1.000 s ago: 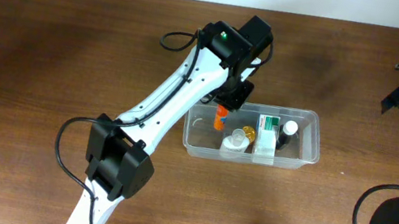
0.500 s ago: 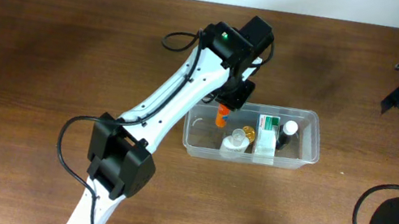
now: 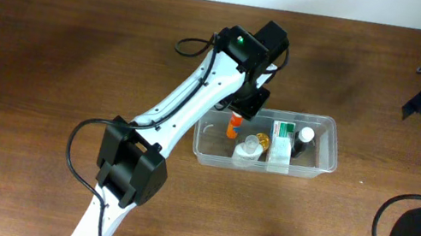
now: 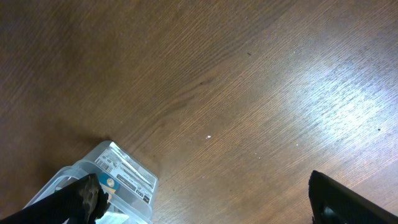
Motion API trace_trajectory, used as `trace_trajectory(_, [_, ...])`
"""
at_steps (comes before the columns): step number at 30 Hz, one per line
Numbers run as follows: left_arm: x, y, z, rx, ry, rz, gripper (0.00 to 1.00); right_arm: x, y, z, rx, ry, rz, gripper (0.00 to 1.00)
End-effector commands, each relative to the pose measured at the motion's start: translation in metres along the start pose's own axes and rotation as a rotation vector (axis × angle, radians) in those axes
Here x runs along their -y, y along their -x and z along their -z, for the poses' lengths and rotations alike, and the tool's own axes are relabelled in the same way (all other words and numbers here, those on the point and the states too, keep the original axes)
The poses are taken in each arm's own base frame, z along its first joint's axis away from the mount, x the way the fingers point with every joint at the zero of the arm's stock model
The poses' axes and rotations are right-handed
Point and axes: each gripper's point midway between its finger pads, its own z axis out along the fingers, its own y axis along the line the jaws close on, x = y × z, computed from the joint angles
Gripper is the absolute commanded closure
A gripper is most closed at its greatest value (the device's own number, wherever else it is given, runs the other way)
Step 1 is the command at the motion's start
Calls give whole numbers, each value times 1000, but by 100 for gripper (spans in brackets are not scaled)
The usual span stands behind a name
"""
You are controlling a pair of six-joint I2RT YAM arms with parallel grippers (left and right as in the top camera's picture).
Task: Pack container
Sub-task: 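Carry the orange tube into the container and lower it, then open left gripper and lift it out of the container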
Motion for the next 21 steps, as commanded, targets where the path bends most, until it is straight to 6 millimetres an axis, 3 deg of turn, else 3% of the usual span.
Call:
trace_trajectory(1, [2, 4, 2, 14, -12, -12, 46, 0, 0, -4, -10, -3, -1, 2])
trace_trajectory(4, [-4, 13, 17, 58, -9, -17, 26, 0, 0, -4, -10, -3, -1, 2])
trace_trajectory(5, [-4, 15, 21, 69, -10, -17, 23, 0, 0, -4, -10, -3, -1, 2])
trace_trajectory(7, [-10, 22, 41, 111, -12, -6, 8, 0, 0, -4, -10, -3, -1, 2])
trace_trajectory(9, [-16, 27, 64, 154, -14, 8, 2, 0, 0, -4, -10, -3, -1, 2])
trace_trajectory(13, [-39, 24, 111, 221, -8, 56, 1, 0, 0, -4, -10, -3, -1, 2])
trace_trajectory(15, [-69, 22, 156, 323, 3, 116, 1, 0, 0, -4, -10, -3, -1, 2])
trace_trajectory(21, [-102, 0, 215, 430, 27, 187, 1, 0, 0, -4, -10, -3, -1, 2])
